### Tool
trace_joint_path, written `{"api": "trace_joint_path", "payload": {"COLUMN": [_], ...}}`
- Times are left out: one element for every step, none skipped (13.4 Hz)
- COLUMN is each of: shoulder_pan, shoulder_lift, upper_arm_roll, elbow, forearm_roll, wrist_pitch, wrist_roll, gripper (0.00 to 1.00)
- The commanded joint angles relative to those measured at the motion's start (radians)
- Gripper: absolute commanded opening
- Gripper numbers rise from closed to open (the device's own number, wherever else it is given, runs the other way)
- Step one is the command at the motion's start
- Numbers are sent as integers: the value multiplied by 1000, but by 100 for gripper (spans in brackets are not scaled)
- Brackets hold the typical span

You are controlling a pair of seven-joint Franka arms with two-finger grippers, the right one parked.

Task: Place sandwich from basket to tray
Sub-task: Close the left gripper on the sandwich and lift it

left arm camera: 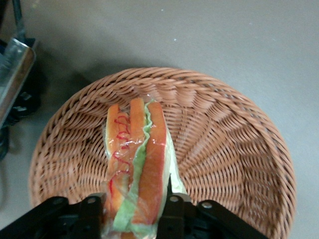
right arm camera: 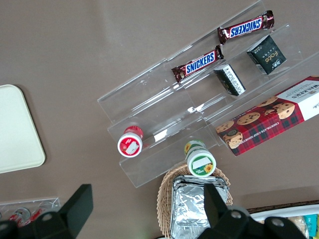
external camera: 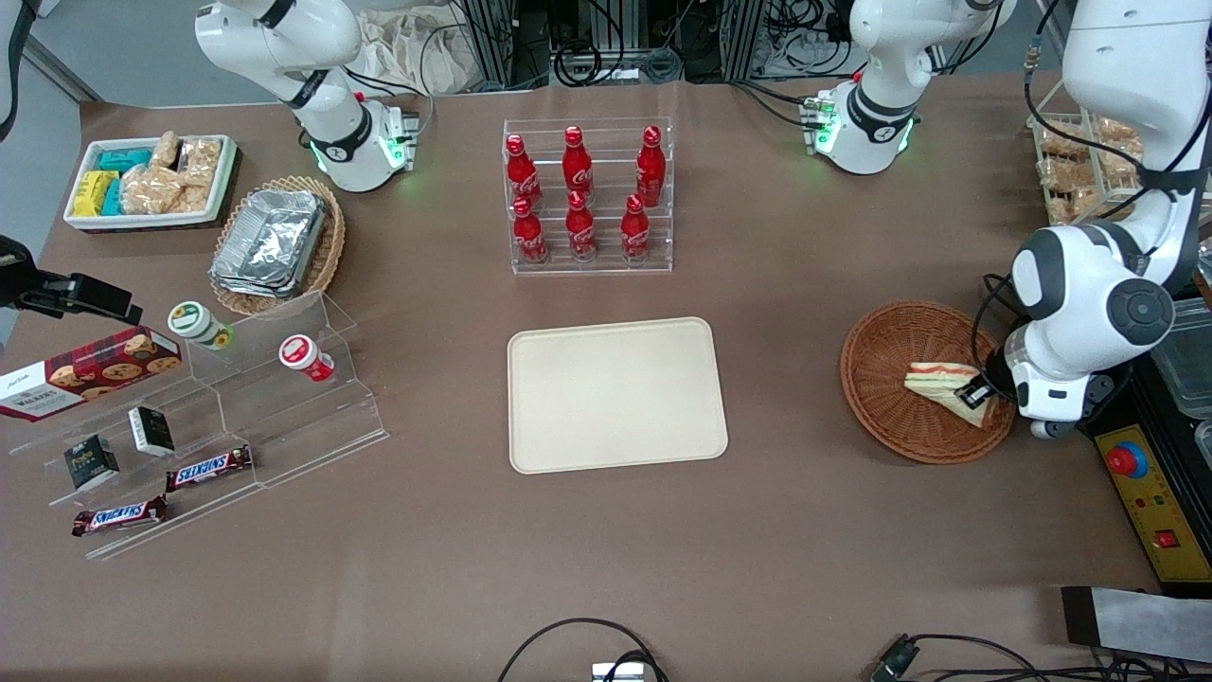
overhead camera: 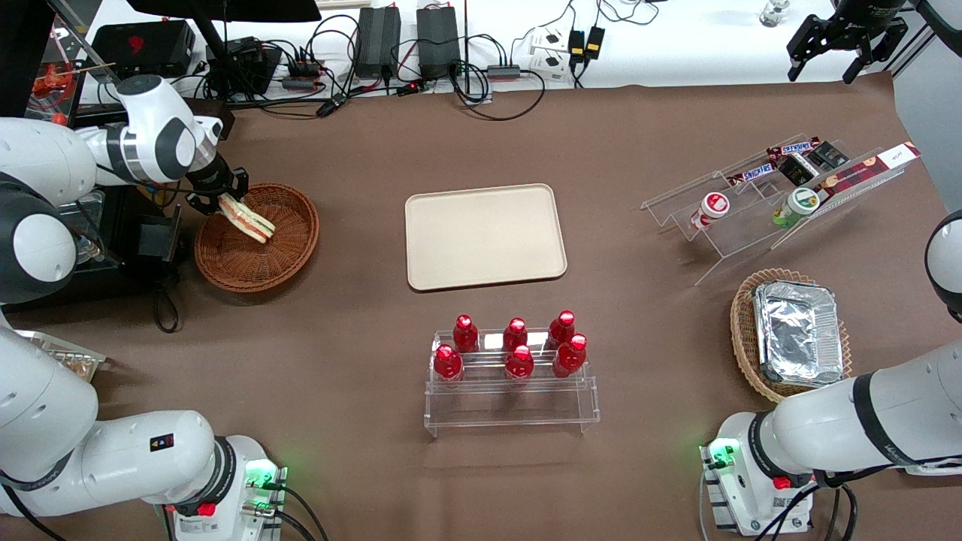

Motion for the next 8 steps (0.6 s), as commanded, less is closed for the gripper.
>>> {"api": "trace_joint_path", "payload": {"shoulder_pan": [0, 0, 0, -3, -14, -38, -78, -126], "shoulder_lift": [-51, -48, -41, -30, -25, -22, -22, -16], "upper_arm_roll": [-39, -60, -85, -115, -140, -154, -156, -156], "elbow": [132, 209, 298, 381, 442, 488, 524, 555], "forearm_roll": [15, 16, 16, 15, 16, 15, 13, 15], "wrist_pitch": [-225, -327, -429, -515, -570, -609, -636, -659], "wrist_roll": [71, 93, 104, 104, 101, 99, 93, 90], "gripper": [0, 0, 0, 0, 0, 0, 0, 0]}}
